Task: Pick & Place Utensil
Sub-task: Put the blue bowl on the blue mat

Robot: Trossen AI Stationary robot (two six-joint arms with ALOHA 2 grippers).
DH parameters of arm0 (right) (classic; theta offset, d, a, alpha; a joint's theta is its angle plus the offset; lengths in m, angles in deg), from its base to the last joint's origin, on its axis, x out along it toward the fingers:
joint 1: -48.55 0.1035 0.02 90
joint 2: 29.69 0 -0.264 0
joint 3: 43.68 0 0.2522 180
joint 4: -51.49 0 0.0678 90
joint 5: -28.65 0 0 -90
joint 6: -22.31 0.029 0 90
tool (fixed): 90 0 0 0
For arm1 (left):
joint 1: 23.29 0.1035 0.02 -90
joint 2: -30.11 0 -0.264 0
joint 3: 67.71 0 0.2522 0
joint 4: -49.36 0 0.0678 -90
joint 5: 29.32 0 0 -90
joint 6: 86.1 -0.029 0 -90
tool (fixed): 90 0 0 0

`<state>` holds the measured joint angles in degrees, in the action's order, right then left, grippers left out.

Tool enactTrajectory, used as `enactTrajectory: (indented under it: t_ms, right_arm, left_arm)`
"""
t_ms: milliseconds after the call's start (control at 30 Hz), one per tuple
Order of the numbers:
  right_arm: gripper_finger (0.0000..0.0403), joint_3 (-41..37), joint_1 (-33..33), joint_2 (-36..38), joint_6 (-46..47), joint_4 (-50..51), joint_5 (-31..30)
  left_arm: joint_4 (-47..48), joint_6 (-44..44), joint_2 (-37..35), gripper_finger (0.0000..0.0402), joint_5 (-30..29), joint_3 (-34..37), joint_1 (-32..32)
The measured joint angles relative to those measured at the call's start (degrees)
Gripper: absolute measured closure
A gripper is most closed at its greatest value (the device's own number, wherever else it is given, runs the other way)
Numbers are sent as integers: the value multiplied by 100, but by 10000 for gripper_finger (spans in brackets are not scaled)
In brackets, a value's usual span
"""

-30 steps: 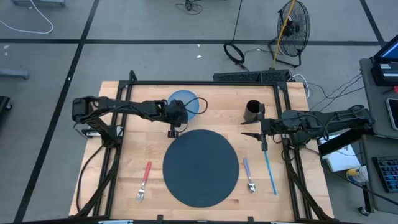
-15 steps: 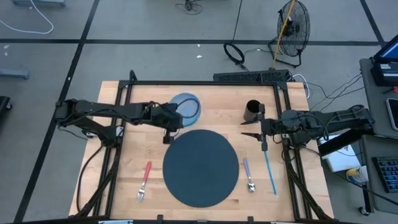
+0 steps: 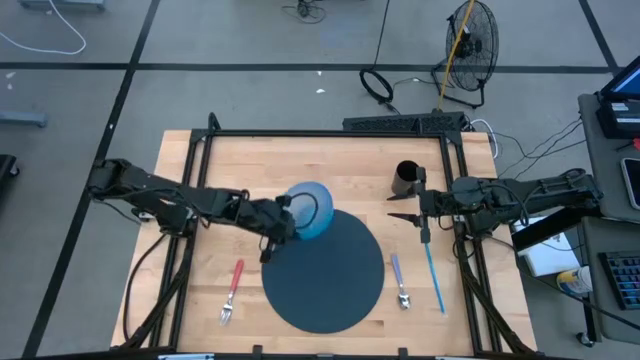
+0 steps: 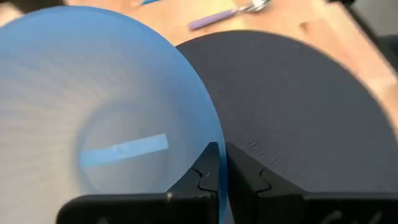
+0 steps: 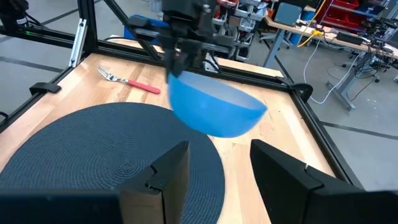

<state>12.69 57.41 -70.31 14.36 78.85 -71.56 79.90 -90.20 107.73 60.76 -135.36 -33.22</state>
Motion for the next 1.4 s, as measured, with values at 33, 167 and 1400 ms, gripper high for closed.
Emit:
enactTrajectory:
  t_ms: [33,167,1400]
  right_arm:
    - [238,0,-1,0,0,2,0]
    - [238,0,-1,-1,1,2,0]
    - [238,-138,28,-2,385,140,439]
  left_arm:
    - [-34,32,4,395,0,0,-96]
    - [-324,263,40,388,3,0,-377]
    - [1361,827,2328,394,-125,-1913,-1330]
